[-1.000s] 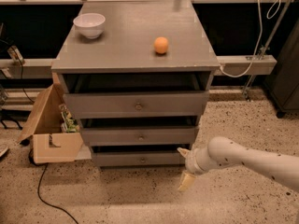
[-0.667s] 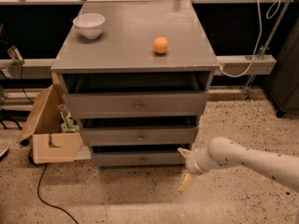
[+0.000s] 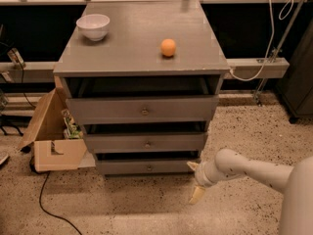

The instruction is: Open bottom drawer

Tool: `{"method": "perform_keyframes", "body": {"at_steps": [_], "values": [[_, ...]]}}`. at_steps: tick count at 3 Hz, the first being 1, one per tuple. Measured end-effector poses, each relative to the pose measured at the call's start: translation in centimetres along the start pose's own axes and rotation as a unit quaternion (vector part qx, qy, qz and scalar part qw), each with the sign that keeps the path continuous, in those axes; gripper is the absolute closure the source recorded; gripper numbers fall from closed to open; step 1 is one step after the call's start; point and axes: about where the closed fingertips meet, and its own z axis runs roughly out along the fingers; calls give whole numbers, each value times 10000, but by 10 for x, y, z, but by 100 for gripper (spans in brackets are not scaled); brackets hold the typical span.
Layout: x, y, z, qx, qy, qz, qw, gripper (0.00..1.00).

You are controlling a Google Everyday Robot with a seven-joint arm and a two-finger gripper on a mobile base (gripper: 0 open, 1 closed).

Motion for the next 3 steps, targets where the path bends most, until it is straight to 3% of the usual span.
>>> {"method": "perform_keyframes", "body": {"at_steps": [1,2,3], "values": [[24,-13,31,12,-46,-222,9997,0],[47,-68,81,152,-379,-518,9978,0],[47,-68,81,152,-379,-518,9978,0]]}}
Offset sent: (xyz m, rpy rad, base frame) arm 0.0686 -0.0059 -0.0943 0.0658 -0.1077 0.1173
